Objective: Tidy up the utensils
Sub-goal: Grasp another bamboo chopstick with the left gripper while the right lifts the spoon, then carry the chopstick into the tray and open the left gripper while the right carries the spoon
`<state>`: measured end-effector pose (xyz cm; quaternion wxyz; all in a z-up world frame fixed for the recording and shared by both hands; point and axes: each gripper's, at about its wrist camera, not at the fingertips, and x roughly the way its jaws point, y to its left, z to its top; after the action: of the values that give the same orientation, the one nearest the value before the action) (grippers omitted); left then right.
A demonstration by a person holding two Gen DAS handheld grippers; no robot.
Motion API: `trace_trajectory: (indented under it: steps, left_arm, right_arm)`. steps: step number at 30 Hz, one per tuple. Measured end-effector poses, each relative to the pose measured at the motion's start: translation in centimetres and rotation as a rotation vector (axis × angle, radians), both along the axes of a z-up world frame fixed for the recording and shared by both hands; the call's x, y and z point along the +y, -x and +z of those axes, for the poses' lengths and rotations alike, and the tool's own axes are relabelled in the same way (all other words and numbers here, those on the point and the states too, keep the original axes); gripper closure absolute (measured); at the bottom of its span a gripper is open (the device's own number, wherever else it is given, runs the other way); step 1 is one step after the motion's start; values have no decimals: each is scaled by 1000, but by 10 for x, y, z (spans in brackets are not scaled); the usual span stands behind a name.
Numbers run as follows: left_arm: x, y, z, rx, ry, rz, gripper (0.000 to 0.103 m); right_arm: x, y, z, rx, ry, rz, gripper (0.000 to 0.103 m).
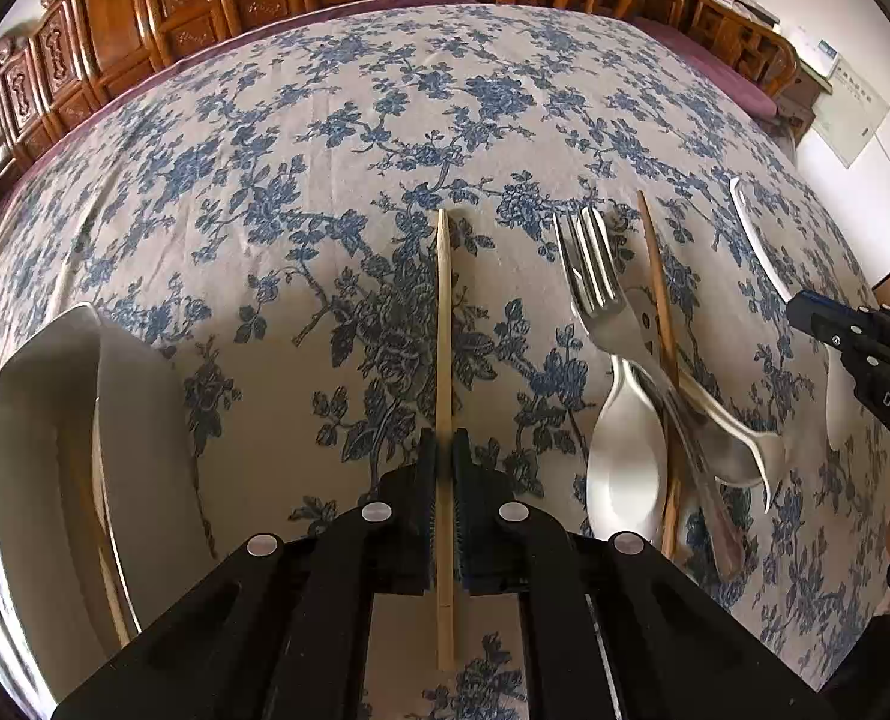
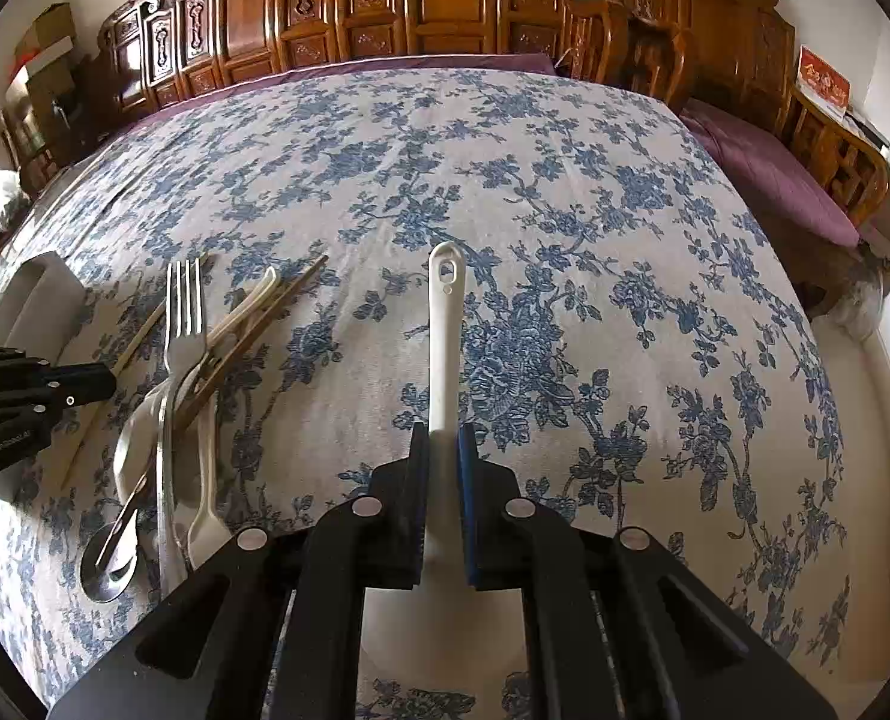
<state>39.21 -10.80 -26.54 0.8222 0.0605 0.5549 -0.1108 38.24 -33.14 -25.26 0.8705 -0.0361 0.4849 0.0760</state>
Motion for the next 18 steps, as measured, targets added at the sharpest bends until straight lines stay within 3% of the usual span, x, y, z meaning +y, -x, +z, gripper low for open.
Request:
trace_trajectory:
  steps: [18]
  left_arm:
    - [4, 42, 74, -167, 85, 2, 99]
  right_arm:
    - [18, 15, 6, -27, -36, 55, 92]
